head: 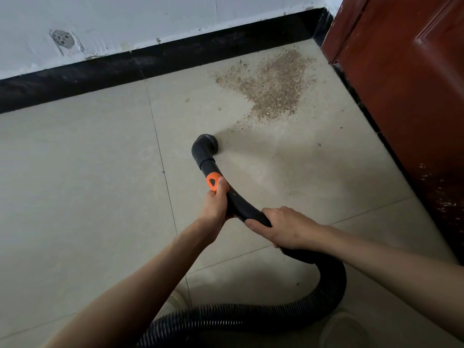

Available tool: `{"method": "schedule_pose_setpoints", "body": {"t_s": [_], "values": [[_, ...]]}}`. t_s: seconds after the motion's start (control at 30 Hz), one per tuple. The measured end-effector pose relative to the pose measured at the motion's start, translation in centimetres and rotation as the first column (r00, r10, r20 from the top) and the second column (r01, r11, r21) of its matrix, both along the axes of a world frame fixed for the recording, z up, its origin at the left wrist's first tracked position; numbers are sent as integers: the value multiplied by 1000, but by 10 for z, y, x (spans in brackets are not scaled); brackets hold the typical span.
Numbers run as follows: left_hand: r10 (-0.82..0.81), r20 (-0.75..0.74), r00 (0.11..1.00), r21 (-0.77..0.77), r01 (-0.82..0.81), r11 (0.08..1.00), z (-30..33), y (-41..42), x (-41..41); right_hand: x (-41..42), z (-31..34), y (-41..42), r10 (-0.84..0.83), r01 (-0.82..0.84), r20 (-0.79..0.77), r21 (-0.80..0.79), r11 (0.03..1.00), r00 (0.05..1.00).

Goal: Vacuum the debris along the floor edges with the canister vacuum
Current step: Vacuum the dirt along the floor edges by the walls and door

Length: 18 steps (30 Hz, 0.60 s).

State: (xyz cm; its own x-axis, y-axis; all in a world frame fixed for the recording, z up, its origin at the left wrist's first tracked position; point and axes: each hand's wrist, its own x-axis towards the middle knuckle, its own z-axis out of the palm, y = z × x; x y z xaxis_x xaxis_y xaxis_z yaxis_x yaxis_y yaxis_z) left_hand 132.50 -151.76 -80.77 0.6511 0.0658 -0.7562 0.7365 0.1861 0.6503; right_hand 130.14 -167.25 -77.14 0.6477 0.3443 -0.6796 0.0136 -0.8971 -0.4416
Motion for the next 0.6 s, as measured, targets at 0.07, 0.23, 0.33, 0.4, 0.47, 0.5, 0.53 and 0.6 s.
{"method": "schedule_pose_setpoints", "body": {"t_s": [0.07, 0.23, 0.33, 0.4, 0.47, 0.5, 0.53, 0.6], "values": [[-7, 6, 1000, 5, 7, 1000, 0, 0, 0, 1, -1, 0, 5, -5, 3, 3, 1000, 1000], [-11, 19, 1000, -4, 11, 1000, -2, 1, -2, 0, -1, 1, 3, -3, 10, 1, 1000, 1000], [7, 22, 1000, -19, -7, 1000, -5, 2, -8, -5, -2, 2, 14, -14, 16, -4, 1000, 1000], [16, 30, 999, -36, -15, 999, -8, 1, -12, -8, -3, 1, 23, -23, 16, -16, 1000, 1000], [2, 32, 999, -50, -1, 999, -9, -2, -13, -11, -2, -2, 16, -15, 19, -32, 999, 1000], [-13, 33, 999, -58, 15, 998, -9, -5, -12, -12, -2, -4, 5, -4, 21, -38, 999, 1000], [-34, 36, 999, -69, 36, 997, -8, -8, -10, -12, -1, -8, -12, 13, 22, -39, 999, 1000], [-75, 41, 996, -81, 78, 994, -4, -17, 0, -8, 0, -16, -63, 63, 23, -29, 998, 998]]}}
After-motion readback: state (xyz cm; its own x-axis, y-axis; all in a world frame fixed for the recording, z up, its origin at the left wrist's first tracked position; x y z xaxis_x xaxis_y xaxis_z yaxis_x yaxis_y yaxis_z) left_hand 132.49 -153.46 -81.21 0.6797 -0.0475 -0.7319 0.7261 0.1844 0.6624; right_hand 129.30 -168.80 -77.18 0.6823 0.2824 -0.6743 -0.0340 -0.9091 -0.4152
